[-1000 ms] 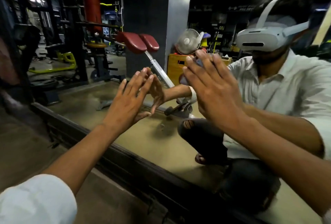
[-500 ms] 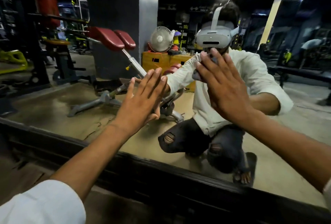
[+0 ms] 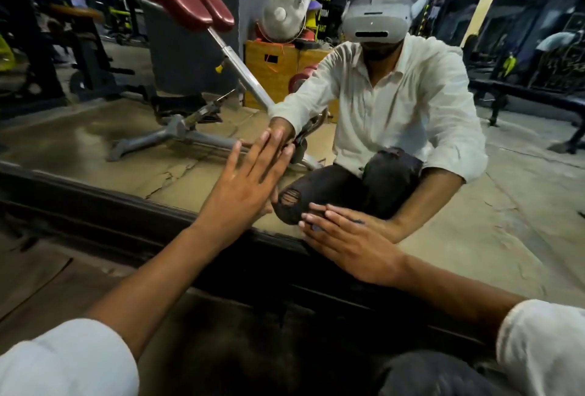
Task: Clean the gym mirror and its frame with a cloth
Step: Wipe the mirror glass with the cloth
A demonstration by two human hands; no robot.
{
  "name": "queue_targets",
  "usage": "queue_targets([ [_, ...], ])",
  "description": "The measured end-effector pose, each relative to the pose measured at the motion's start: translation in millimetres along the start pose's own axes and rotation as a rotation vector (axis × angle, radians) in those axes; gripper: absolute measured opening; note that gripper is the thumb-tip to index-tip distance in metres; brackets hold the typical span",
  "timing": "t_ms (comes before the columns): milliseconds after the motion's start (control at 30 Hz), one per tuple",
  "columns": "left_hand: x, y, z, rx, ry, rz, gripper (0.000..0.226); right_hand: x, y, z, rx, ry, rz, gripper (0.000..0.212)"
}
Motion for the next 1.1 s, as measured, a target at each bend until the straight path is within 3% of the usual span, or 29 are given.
queue_targets([
  [100,-9,-7,5,-0.014,0.01,0.012,0.122,9,8,-13,0.004,-0.015,0.031,0.05],
  [267,1,-52,-9,-0.014,0.07,-0.084,0.121,52,111,-103,-0.275,0.293,0.324,0.05],
  [333,13,-69,-19,-0.031,0.082,-0.093,0.125,62,136,-122,-0.263,0.378,0.446,0.052],
  [400,19,-77,-25,-0.03,0.089,-0.065,0.13,72,129,-113,-0.263,0.339,0.428,0.06],
  [500,20,-86,-28,-0.015,0.109,-0.018,0.127,78,108,-83,-0.229,0.124,0.117,0.055],
  [533,21,-93,-30,-0.008,0.117,-0.018,0.127,79,115,-87,-0.214,0.112,0.088,0.053],
  [733,31,-134,-47,-0.133,0.092,-0.147,0.139,108,179,-159,-0.208,0.369,0.443,0.06],
  [867,11,-115,-29,-0.123,0.058,-0.117,0.131,131,142,-133,-0.194,0.4,0.443,0.055],
  [1100,-49,-67,30,-0.057,-0.098,-0.163,0.137,100,-11,5,-0.012,0.166,0.096,0.054],
])
Point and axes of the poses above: each hand's wrist, its own x-axis towards the middle knuckle, its own z-axis out of the palm, y = z × x, the point moved 6 cm from there along x, towards the middle knuckle
